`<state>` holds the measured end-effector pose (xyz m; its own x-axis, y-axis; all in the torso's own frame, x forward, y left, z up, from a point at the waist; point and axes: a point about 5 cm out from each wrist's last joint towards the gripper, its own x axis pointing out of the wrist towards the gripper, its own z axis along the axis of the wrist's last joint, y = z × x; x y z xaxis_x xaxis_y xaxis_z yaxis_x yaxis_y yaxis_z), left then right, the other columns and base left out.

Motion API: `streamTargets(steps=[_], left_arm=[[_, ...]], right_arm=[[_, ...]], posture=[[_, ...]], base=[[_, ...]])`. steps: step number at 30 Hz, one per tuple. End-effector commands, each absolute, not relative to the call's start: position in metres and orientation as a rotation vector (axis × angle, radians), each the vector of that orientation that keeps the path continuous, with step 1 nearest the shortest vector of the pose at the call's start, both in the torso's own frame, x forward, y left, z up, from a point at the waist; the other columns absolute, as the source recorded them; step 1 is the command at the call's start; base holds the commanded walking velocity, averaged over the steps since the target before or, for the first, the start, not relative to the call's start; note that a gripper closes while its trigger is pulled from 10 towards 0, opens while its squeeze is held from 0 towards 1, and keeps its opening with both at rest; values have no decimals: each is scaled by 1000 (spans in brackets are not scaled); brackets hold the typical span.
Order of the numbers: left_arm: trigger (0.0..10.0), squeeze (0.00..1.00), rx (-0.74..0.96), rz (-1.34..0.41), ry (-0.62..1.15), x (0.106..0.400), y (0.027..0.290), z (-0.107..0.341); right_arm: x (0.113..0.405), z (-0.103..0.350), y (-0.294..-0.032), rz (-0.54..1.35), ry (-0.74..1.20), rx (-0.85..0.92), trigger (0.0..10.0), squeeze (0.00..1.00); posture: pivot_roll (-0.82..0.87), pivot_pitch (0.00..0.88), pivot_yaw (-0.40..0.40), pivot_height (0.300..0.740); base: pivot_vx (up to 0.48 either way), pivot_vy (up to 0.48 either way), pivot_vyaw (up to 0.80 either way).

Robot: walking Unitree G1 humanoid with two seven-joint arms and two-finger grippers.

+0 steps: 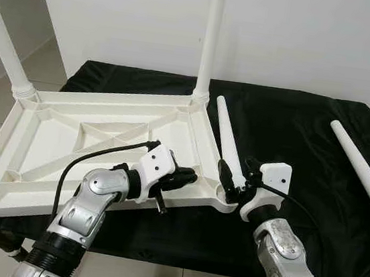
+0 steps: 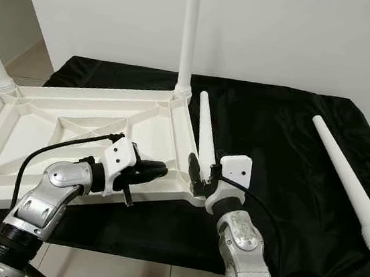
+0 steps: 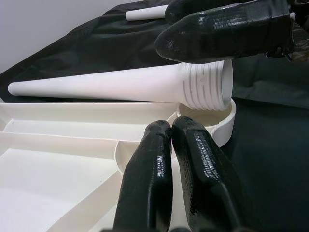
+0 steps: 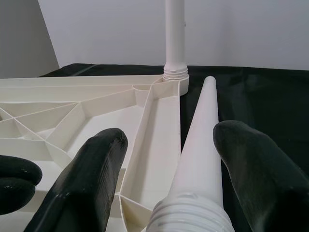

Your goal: Building children table

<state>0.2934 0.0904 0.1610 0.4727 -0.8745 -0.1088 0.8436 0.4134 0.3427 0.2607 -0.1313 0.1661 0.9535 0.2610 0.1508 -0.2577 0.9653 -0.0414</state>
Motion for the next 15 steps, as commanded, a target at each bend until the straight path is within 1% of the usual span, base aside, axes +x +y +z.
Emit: streamTargets(steps=[1, 6, 7, 8, 9, 10, 11, 12, 15], left_arm=[[10000, 0, 389, -958, -93, 302, 89, 160], [10000, 0, 389, -958, -93, 302, 89, 160], [10000, 0, 355, -892, -117, 301, 96, 164], [10000, 0, 287, -685, -159, 300, 109, 170], [10000, 0, 287, -685, -159, 300, 109, 170], [10000, 0, 242, -533, -178, 298, 119, 172], [10000, 0, 242, -533, -178, 298, 119, 172], [10000, 0, 218, -438, -186, 297, 126, 173], [10000, 0, 207, -396, -190, 296, 128, 174]], right_arm=[[261, 168, -133, 257, -157, -9, 10000, 0], [261, 168, -133, 257, -157, -9, 10000, 0], [261, 168, -130, 272, -161, -18, 10000, 0], [266, 170, -122, 302, -172, -22, 10000, 0], [266, 170, -122, 302, -172, -22, 10000, 0], [271, 172, -115, 322, -181, -25, 10000, 0], [271, 172, -115, 322, -181, -25, 10000, 0], [274, 173, -111, 335, -186, -26, 10000, 0], [275, 173, -109, 340, -190, -25, 10000, 0]], posture=[[-15, 122, -23, 740], [-15, 122, -23, 740], [-8, 0, 0, 740], [38, 0, 0, 740], [38, 0, 0, 740], [38, 0, 0, 740], [38, 0, 0, 740], [39, 0, 0, 740], [40, 0, 0, 740]], base=[[0, 0, 0], [0, 0, 0], [0, 0, 0], [0, 0, 0], [0, 0, 0], [0, 0, 0], [0, 0, 0], [0, 0, 0], [0, 0, 0]])
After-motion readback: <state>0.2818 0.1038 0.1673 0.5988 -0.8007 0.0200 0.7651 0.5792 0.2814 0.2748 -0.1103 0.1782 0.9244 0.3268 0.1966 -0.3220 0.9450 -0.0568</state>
